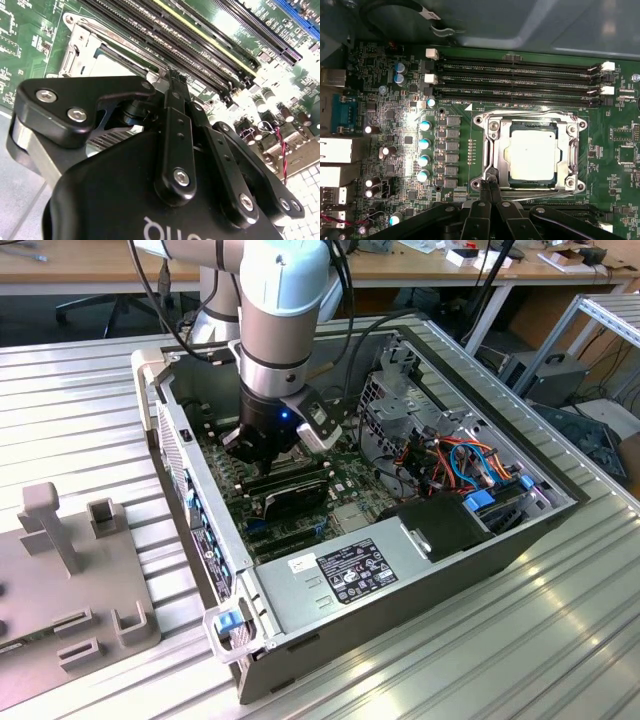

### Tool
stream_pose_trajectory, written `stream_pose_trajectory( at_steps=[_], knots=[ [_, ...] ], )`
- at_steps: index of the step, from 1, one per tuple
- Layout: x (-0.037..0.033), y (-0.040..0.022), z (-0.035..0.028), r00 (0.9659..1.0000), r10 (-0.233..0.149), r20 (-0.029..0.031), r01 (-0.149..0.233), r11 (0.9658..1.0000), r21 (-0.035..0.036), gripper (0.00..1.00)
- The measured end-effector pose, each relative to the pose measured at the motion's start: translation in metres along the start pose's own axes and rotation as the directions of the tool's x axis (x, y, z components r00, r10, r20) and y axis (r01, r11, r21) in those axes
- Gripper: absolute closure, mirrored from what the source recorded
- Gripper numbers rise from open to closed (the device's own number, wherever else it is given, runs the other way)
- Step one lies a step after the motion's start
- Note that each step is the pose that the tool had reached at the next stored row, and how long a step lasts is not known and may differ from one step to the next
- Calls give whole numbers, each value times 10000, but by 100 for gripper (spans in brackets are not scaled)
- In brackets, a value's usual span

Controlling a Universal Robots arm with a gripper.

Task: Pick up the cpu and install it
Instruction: 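Install the second cpu locking lever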

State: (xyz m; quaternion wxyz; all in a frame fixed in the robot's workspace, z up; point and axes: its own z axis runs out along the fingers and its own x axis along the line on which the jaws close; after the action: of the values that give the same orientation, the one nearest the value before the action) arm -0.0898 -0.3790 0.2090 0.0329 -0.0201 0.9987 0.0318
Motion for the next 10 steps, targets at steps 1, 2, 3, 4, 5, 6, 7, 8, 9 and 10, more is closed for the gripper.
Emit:
stream_pose_trajectory(
  at_steps=[1,2,3,4,5,6,7,8,9,10],
  knots=[
    [0,5,1,10000,1,1,-1,10000,-12,89],
    [0,11,2,10000,2,2,-2,10000,-19,89],
    [0,14,3,10000,2,3,-2,10000,-22,89],
    [0,15,4,10000,2,2,-2,10000,-23,89],
    [0,15,5,10000,1,0,-1,10000,-21,89],
    [0,16,8,10000,2,1,-2,10000,-22,89],
    [1,16,10,10000,2,1,-2,10000,-23,89],
    [1,17,11,10000,2,2,-2,10000,-26,89],
    [1,17,12,10000,3,2,-3,10000,-28,89],
    [2,18,12,10000,3,3,-3,10000,-31,89]
  ],
)
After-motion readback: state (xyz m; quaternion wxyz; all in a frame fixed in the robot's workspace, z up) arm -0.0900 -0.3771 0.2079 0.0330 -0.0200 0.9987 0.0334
